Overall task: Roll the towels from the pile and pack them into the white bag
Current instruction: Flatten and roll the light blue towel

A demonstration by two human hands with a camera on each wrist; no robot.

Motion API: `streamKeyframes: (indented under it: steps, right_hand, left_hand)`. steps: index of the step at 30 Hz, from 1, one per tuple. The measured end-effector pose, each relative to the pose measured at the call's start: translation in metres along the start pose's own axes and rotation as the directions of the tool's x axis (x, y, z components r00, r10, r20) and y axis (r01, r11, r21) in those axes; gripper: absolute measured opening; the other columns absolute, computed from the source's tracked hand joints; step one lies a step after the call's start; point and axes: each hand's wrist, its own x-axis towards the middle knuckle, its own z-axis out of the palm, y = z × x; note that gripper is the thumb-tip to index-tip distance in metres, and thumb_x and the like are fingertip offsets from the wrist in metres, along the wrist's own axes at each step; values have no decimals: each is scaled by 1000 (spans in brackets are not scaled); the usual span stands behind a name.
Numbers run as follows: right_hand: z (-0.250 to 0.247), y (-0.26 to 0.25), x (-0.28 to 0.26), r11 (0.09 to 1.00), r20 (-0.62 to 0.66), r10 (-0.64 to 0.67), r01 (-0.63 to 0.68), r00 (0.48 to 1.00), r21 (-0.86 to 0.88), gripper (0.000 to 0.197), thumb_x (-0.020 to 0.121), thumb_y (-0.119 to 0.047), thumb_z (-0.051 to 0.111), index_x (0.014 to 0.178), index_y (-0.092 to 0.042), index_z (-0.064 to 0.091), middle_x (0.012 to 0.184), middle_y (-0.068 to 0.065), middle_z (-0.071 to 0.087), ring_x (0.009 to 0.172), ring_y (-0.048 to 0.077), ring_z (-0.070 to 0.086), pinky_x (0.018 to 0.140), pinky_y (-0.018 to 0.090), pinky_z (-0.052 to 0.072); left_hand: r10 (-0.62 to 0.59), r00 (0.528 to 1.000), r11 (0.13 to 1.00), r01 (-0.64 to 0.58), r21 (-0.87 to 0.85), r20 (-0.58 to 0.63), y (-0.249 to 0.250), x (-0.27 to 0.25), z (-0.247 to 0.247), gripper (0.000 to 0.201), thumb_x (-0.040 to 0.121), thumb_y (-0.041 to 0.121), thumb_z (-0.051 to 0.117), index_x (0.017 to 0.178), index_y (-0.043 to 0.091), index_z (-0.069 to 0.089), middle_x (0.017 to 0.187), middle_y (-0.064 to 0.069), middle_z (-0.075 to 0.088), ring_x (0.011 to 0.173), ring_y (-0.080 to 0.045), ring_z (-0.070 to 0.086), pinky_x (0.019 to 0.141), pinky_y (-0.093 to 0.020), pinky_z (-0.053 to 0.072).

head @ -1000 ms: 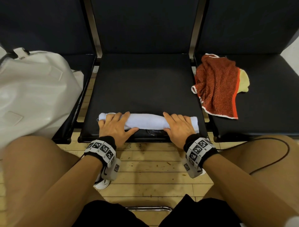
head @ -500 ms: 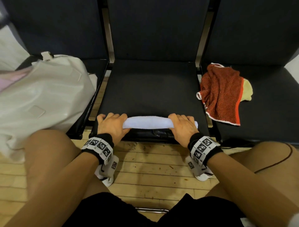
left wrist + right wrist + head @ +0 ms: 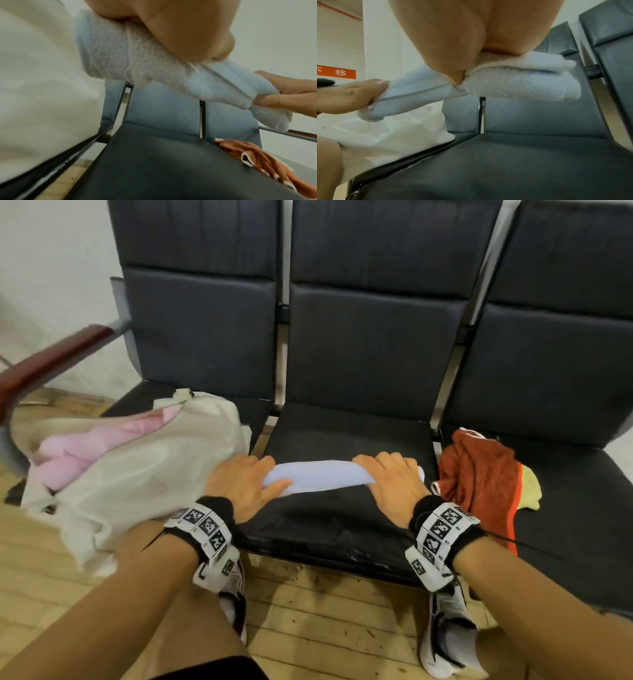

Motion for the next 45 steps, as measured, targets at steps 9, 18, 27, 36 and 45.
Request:
streamKeyframes:
  steps: [9, 18, 27, 36, 45]
  right_hand:
    - [-51, -49, 91, 991, -50, -90, 84, 995, -100, 43, 92, -19, 51, 132, -34, 44, 101, -4, 50, 93, 20, 47, 93, 40, 33]
    - [-59, -138, 190, 967, -107, -202, 181, 974, -177, 58, 81, -13, 56, 134, -33, 44, 109, 1, 50, 102, 26, 46, 94, 45, 27]
    - [-30, -253, 269, 925, -167, -364, 334, 916, -183, 56, 68, -2, 59, 116, -32, 57, 114, 0, 52, 113, 26, 44, 93, 46, 19]
    - [7, -334, 277, 930, -2, -364, 363, 932, -62, 35, 82, -15, 67, 116, -19, 60, 116, 11, 48, 98, 30, 47, 70, 36, 31]
    - [32, -359, 270, 932, 206, -360, 362, 910, 30, 51, 92, -8, 55, 138, -23, 38, 132, 10, 37, 116, 30, 43, 82, 44, 48]
  left_hand:
    - [-73, 980, 992, 90, 85, -184, -64, 5, -47, 61, 90, 63, 21, 134, 30, 47, 104, 0, 62, 94, -22, 56, 84, -42, 40]
    - [-333, 900, 939, 345, -10, -282, -151, -1, -64, 40, 93, 43, 41, 130, 29, 46, 111, -3, 55, 101, -27, 50, 90, -50, 37]
    - [-589, 787, 807, 563, -179, -184, -245, -36, -51, 39, 91, 37, 60, 129, 28, 56, 125, -12, 52, 117, -38, 44, 99, -54, 36]
    - [-602, 796, 778, 569, -266, -60, -253, -48, -26, 40, 91, 31, 53, 130, 24, 58, 118, -10, 57, 108, -35, 52, 90, -46, 45]
    - [-719, 695, 606, 646, -464, 28, -250, -54, -19, 12, 97, 27, 50, 103, 21, 41, 87, 0, 54, 79, -28, 54, 67, -36, 40]
